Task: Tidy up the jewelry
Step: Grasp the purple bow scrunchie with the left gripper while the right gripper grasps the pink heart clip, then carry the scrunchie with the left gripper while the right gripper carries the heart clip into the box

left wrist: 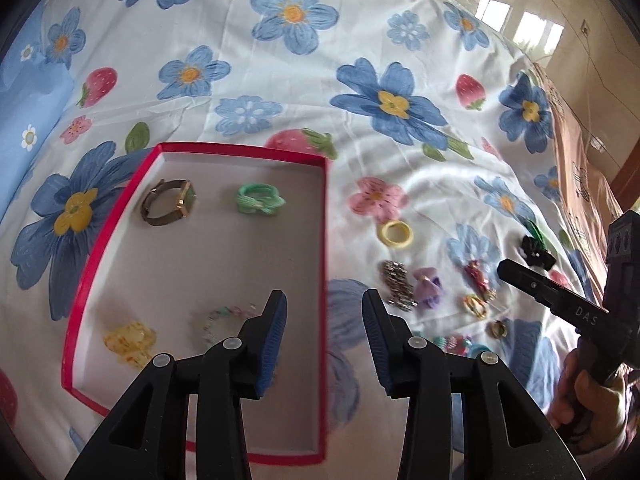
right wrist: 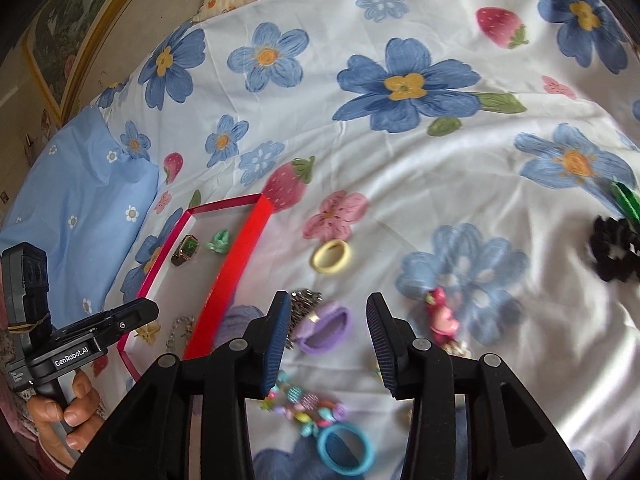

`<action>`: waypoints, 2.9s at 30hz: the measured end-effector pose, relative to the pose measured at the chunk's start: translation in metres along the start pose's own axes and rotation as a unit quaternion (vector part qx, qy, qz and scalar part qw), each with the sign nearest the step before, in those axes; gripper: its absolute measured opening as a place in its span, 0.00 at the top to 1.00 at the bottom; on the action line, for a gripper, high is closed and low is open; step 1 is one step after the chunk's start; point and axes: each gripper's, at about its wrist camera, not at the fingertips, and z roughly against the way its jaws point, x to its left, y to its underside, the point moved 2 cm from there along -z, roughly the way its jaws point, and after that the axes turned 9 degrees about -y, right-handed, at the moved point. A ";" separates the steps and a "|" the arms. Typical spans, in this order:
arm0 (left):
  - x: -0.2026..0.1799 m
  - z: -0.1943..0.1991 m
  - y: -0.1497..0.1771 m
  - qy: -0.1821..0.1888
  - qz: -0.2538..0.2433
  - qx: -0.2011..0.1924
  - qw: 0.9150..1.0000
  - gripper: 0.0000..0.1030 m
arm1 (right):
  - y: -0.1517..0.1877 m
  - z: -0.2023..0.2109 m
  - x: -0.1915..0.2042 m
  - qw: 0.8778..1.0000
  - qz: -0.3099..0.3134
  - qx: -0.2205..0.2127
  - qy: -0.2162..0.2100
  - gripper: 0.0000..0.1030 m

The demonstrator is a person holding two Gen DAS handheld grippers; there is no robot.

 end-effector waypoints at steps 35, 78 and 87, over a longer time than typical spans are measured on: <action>-0.100 -0.065 -0.015 0.039 -0.120 0.038 0.991 0.57 | 0.023 0.057 -0.050 0.999 -0.028 -0.023 0.038 0.59; -0.041 -0.053 -0.018 0.084 -0.076 0.008 0.994 0.89 | 0.012 -0.008 -0.018 0.997 0.046 0.029 0.055 0.82; 0.024 -0.014 -0.007 0.045 -0.023 -0.017 0.999 0.89 | 0.003 -0.020 0.041 0.998 0.057 0.017 -0.021 0.82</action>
